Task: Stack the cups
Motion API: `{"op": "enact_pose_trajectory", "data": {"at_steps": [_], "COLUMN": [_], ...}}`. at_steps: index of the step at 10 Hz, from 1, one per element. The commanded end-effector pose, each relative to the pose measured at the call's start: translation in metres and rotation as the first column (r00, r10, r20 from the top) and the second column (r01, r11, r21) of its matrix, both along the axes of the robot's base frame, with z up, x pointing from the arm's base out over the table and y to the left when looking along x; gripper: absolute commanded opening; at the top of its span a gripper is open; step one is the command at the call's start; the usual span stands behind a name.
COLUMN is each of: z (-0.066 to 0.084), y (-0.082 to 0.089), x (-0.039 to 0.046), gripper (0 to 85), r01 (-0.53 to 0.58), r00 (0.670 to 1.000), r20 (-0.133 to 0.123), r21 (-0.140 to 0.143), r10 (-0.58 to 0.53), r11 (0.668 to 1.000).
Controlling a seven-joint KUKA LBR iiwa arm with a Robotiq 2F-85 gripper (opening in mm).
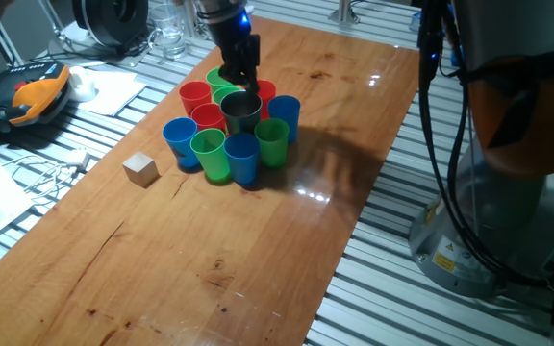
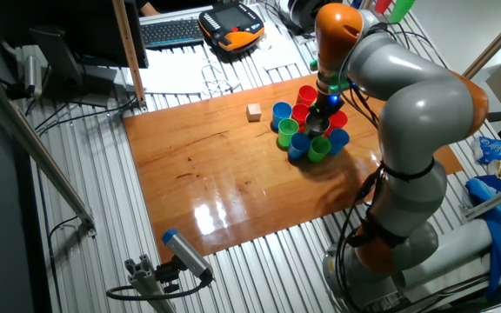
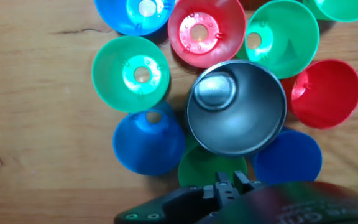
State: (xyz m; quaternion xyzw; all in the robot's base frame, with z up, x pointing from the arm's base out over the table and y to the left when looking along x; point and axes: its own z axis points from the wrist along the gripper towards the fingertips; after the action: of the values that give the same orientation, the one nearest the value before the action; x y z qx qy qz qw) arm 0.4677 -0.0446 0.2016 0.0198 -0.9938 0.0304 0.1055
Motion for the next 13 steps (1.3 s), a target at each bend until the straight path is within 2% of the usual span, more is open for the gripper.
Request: {"op": "enact_pose_trajectory", "data": {"at_steps": [1, 3, 4, 7, 8, 10, 13], "z": [-0.002, -0.008, -0.013, -0.022, -0.027, -0.039, -0.051], "y": [-0.001, -0.004, -0.006, -0.011, -0.014, -0.018, -0.021], "x": [-0.0028, -0.0090, -0.0124, -0.0161, -0.0174, -0.0211, -0.0249], "gripper": [17.0, 17.0, 34.0, 34.0, 34.0, 34.0, 34.0], "r01": [0.000, -0.003, -0.003, -0.002, -0.004, -0.004, -0.001], "r00": [1.000, 1.000, 1.000, 0.999, 0.999, 0.998, 0.996], "r20": [0.008, 0.023, 0.031, 0.037, 0.042, 0.066, 0.085], "r21": [0.003, 0.005, 0.006, 0.001, 0.009, 0.018, 0.028], "r10": [0.000, 0.003, 0.003, 0.002, 0.004, 0.003, -0.002], "r11": [1.000, 1.000, 1.000, 1.000, 1.000, 1.000, 1.000]}}
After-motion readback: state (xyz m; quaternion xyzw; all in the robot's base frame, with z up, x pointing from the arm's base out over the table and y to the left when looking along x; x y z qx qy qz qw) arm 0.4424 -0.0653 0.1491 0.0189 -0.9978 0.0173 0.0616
